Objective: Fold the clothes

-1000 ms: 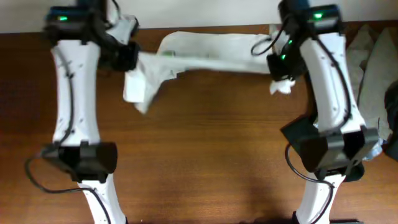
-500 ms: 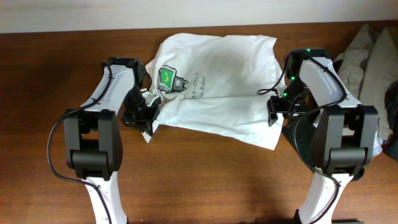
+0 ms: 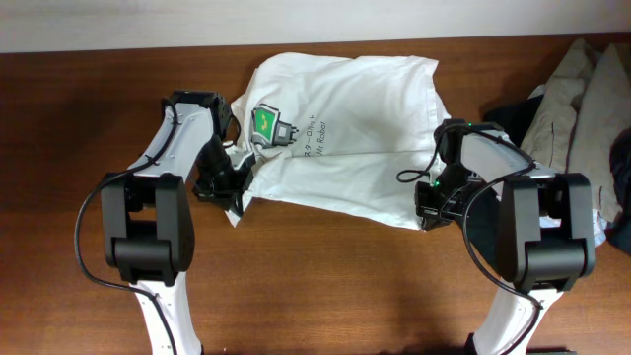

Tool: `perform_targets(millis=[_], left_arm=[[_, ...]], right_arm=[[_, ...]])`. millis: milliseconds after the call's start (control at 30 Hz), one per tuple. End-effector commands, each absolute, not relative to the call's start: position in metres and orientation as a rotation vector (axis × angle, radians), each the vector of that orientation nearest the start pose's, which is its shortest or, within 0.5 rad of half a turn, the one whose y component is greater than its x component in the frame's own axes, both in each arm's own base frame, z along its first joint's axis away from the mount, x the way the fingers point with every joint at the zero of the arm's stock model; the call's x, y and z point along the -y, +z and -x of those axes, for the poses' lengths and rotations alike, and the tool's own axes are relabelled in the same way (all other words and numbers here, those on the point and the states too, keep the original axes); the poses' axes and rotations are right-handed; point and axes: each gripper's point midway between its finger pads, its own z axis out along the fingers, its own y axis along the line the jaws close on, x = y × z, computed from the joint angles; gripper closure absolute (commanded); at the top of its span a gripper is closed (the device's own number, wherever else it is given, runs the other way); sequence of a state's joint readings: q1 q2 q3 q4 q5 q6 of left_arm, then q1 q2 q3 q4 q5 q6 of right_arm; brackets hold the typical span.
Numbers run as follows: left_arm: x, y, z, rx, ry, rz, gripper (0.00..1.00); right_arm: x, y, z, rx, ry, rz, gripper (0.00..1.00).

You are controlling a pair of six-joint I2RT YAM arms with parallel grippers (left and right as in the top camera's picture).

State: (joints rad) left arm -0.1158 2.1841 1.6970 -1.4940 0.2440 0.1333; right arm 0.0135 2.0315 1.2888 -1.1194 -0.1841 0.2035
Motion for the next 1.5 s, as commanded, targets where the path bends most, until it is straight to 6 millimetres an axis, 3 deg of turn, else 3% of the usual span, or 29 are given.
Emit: perform_targets(millis=[0,33,67,100,167,233,267,333,433,533,600,667,700,800,867,900,967,1000,1033,1167,1233,1300,1333,1400,1467], left_arm=[[0.100,0.061,-0.298,-3.529,-0.570,-0.358,0.99],[0.107,0.063,-0.293,-3.543,-0.599,-0.375,0.73],[0.112,0.065,-0.288,-3.555,-0.599,-0.402,0.40],[0.116,0.065,-0.287,-3.555,-0.593,-0.428,0.31],[0.123,0.061,-0.291,-3.523,-0.583,-0.463,0.28],[0.122,0.053,-0.310,-3.454,-0.552,-0.416,0.28],[0.111,0.044,-0.328,-3.423,-0.416,-0.288,0.28],[0.097,0.036,-0.341,-3.397,-0.239,-0.183,0.27],[0.084,0.021,-0.336,-3.426,-0.095,-0.018,0.27],[0.086,-0.004,-0.316,-3.468,-0.117,-0.023,0.33],[0.094,-0.017,-0.308,-3.465,-0.126,-0.085,0.50],[0.098,-0.019,-0.314,-3.430,-0.145,-0.183,1.00],[0.097,-0.017,-0.318,-3.418,-0.154,-0.207,1.00],[0.081,0.020,-0.342,-3.317,-0.194,-0.230,1.00],[0.060,0.088,-0.371,-3.128,-0.217,-0.178,1.00],[0.046,0.136,-0.384,-2.989,-0.247,-0.112,1.00],[0.027,0.207,-0.391,-2.778,-0.324,-0.037,1.00],[0.008,0.262,-0.388,-2.621,-0.317,0.000,1.00],[-0.003,0.287,-0.384,-2.551,-0.292,0.022,1.00],[-0.050,0.419,-0.343,-2.177,-0.167,0.121,1.00],[-0.061,0.462,-0.323,-2.053,-0.113,0.144,1.00],[-0.061,0.473,-0.319,-2.017,-0.103,0.139,1.00],[-0.061,0.466,-0.328,-2.041,-0.129,0.142,1.00],[-0.070,0.435,-0.358,-2.127,-0.168,0.163,1.00],[-0.072,0.383,-0.413,-2.243,-0.223,0.147,1.00]], right_arm=[[0.062,-0.004,-0.296,-3.316,-0.293,-0.672,0.96],[0.094,0.008,-0.299,-3.264,-0.314,-0.808,0.96],[0.112,0.013,-0.299,-3.236,-0.304,-0.894,0.96],[0.129,0.017,-0.296,-3.206,-0.274,-0.985,0.96],[0.149,0.018,-0.287,-3.178,-0.208,-1.105,0.96],[0.147,0.017,-0.288,-3.183,-0.110,-1.093,0.96],[0.144,0.017,-0.289,-3.190,-0.105,-1.074,0.96],[0.140,0.017,-0.291,-3.198,-0.108,-1.050,0.96],[0.138,0.017,-0.292,-3.201,-0.109,-1.039,0.96],[0.138,0.017,-0.292,-3.201,-0.109,-1.040,0.96],[0.138,0.017,-0.292,-3.201,-0.109,-1.040,0.96],[0.137,0.017,-0.292,-3.201,-0.102,-1.040,0.96],[0.136,0.017,-0.293,-3.200,-0.089,-1.041,0.96],[0.126,0.029,-0.304,-3.208,0.040,-0.951,0.96],[0.103,0.078,-0.335,-3.155,0.176,-0.682,0.96],[0.082,0.116,-0.351,-3.100,0.250,-0.485,0.96],[0.064,0.160,-0.361,-3.036,0.236,-0.338,0.96],[0.054,0.200,-0.366,-2.956,0.230,-0.281,0.96],[0.052,0.216,-0.366,-2.921,0.224,-0.266,0.96],[0.048,0.325,-0.348,-2.658,0.157,-0.207,0.96],[0.045,0.376,-0.336,-2.498,0.120,-0.175,0.96],[0.044,0.404,-0.333,-2.400,0.098,-0.155,0.96],[0.042,0.405,-0.338,-2.392,0.097,-0.134,0.96],[0.026,0.379,-0.369,-2.462,0.128,-0.050,0.96],[0.005,0.326,-0.427,-2.550,0.171,0.023,0.96]])
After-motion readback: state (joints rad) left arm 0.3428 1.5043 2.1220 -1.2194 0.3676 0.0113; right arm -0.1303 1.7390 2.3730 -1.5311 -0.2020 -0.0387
